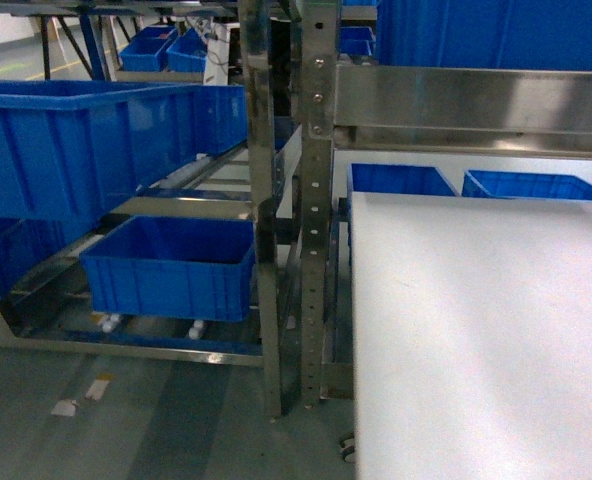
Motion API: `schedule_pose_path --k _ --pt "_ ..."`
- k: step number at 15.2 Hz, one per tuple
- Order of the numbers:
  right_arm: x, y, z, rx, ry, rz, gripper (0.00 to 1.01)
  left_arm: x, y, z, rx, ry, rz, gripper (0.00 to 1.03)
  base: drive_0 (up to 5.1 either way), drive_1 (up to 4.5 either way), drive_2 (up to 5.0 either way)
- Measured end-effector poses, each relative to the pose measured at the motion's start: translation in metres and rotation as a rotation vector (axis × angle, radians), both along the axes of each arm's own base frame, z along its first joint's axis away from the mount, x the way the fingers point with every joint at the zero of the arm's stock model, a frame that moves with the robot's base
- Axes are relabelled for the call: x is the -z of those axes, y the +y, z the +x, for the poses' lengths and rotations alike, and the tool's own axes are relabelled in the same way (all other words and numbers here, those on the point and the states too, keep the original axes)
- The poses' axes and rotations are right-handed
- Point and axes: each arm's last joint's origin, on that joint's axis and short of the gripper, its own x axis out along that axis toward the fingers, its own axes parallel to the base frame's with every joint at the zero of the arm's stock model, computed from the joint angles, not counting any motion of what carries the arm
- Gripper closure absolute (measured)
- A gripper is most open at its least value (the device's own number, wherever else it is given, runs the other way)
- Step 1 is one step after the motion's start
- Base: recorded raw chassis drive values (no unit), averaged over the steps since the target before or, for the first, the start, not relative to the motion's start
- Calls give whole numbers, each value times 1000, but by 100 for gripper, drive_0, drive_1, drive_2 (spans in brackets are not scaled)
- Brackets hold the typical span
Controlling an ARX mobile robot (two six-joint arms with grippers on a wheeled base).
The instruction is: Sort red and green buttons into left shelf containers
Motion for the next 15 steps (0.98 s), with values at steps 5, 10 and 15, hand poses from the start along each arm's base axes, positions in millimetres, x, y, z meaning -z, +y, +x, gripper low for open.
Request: schedule_pose_path --k 5,10,15 --pt "0 0 0 0 -5 0 74 0 0 0 0 0 0 76 -495 246 246" --pt "0 0 0 0 1 0 74 0 0 0 0 -2 0 76 -499 242 242" --pt "0 0 0 0 0 0 74 0 0 0 1 -3 0 76 -496 245 245"
